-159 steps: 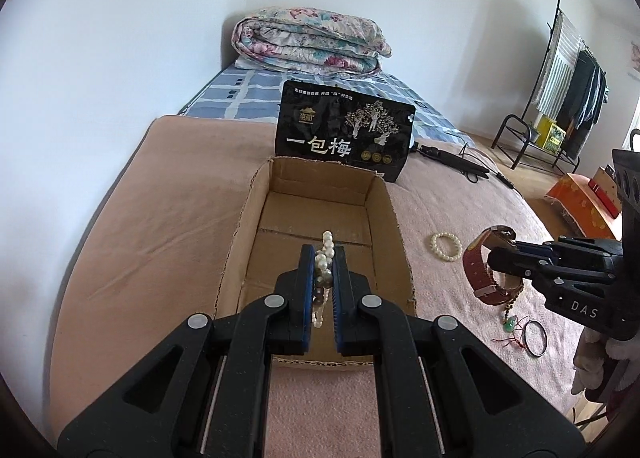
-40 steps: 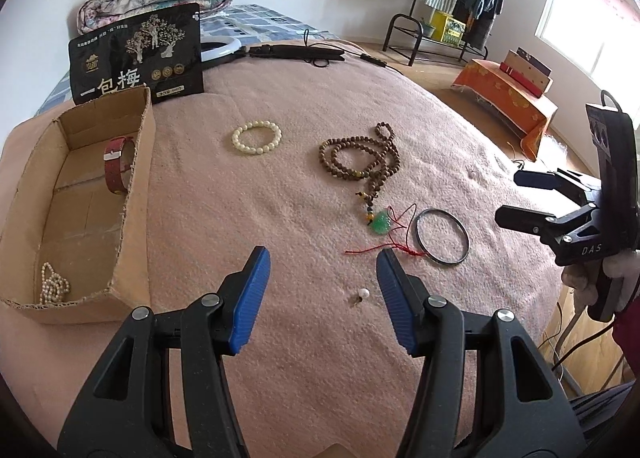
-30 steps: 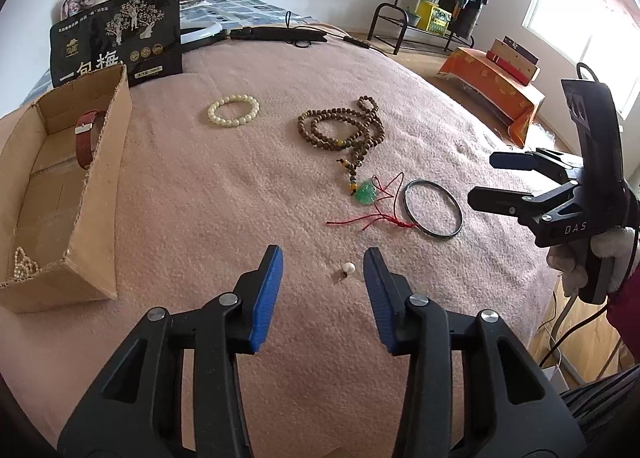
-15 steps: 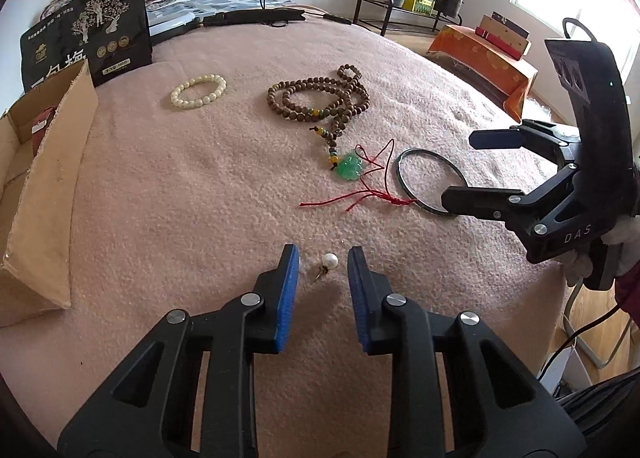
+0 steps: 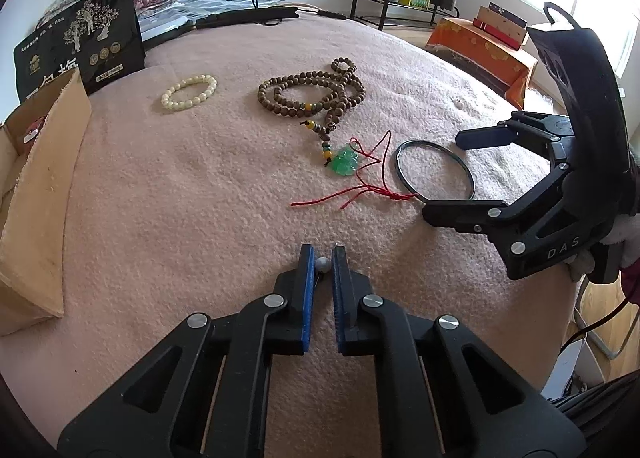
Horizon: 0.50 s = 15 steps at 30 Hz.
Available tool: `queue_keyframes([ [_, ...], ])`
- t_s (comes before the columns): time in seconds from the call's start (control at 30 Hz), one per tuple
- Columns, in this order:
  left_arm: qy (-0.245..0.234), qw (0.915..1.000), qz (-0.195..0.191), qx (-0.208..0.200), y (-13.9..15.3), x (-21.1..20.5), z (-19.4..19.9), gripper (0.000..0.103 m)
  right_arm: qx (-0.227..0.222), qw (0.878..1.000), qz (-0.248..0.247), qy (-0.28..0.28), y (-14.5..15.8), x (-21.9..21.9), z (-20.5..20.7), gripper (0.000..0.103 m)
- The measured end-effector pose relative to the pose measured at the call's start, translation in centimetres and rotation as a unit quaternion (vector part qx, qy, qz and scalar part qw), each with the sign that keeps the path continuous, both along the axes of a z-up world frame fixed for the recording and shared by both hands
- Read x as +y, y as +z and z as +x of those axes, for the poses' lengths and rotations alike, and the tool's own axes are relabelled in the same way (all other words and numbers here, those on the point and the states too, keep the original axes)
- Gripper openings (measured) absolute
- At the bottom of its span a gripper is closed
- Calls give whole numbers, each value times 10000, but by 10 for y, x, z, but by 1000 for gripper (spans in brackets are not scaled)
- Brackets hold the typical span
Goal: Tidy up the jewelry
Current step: 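Grasp the blue bangle with the right tool while the left tool carries the bead to the box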
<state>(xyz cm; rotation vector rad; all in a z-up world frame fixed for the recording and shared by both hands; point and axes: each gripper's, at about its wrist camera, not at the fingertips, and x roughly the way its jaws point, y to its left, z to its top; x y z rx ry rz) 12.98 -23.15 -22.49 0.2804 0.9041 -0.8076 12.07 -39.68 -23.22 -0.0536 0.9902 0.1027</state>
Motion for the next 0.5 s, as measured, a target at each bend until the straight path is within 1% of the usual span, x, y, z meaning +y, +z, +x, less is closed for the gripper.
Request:
queue_keyframes([
  [0.07, 15, 10000, -41, 33, -1, 1, 1, 7, 33, 10000, 5, 3, -2, 0, 1, 96],
  [0.1, 22, 10000, -59, 49, 0, 2, 2, 6, 27, 10000, 25, -3, -2, 0, 1, 92],
  [0.13, 32, 9999, -71, 63, 0, 2, 2, 6, 26, 10000, 59, -2, -1, -1, 0, 87],
  [0.17, 48, 9999, -83, 71, 0, 3, 2, 6, 26, 9999, 99, 0, -1, -1, 0, 84],
  [0.2, 63, 9999, -94, 76, 1, 4, 2, 6, 13, 9999, 119, -15, 0, -2, -1, 77],
  [0.23, 75, 9999, -104, 81, 1, 4, 2, 6, -1, 9999, 141, -34, 1, -3, -1, 75],
  [0.5, 269, 9992, -248, 137, 6, 15, 6, 6, -89, 9994, 294, -154, 7, -8, -6, 74],
])
